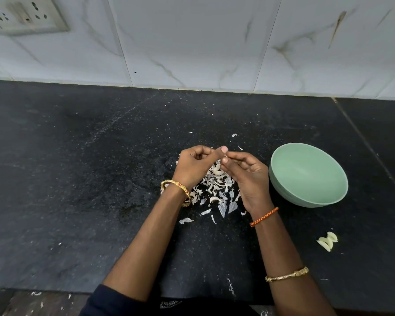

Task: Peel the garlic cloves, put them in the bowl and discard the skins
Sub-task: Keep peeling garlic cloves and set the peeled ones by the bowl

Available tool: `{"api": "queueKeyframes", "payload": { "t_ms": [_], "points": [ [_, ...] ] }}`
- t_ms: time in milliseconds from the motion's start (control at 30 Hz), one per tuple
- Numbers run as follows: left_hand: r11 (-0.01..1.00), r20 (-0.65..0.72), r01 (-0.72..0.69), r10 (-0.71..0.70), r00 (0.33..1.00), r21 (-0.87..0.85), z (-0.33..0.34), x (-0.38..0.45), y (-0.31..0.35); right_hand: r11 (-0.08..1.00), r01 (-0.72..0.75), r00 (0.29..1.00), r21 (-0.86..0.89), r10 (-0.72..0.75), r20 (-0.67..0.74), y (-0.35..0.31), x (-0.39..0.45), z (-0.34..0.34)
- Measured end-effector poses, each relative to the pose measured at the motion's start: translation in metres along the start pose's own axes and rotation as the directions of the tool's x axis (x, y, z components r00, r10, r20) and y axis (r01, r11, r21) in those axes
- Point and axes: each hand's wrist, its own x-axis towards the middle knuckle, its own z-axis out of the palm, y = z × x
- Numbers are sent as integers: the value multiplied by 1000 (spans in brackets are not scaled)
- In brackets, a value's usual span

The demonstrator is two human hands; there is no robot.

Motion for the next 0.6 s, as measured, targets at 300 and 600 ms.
{"api": "queueKeyframes", "payload": {
  "t_ms": [300, 600],
  "points": [
    [999, 53, 14, -11, 999, -53, -4, -3, 1, 1000, -13, 1000, 6, 13, 18, 0, -1, -4],
    [994, -4, -93, 93, 996, 63, -1, 0, -5, 981, -174, 985, 89, 174, -1, -6, 0, 0]
  ]
}}
